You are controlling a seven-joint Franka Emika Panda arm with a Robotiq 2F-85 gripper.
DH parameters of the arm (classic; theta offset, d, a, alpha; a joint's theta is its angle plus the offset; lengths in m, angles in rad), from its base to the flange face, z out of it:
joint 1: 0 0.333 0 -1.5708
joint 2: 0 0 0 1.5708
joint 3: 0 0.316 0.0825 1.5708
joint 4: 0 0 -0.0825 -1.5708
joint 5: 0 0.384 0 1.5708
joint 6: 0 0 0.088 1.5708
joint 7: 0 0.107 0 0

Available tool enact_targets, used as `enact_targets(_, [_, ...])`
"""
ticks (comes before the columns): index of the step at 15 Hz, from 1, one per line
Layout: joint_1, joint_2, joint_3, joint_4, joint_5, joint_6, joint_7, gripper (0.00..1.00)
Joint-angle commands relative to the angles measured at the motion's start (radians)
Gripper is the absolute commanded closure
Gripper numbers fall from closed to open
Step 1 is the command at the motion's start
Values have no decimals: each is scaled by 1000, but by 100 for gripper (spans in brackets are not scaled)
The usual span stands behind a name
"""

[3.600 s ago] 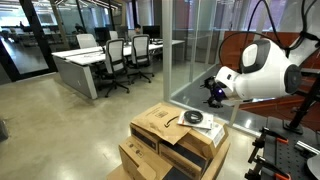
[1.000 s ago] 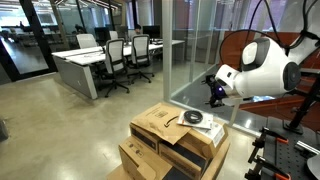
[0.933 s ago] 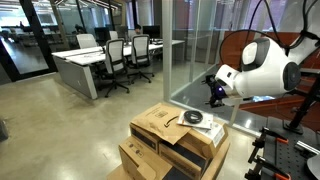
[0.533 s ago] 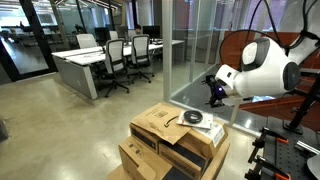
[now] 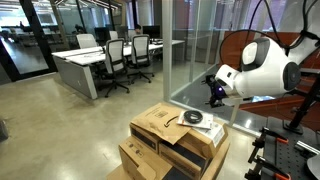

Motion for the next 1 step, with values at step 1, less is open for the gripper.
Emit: enact_targets(1, [1, -2, 0, 0, 6, 1, -5, 0])
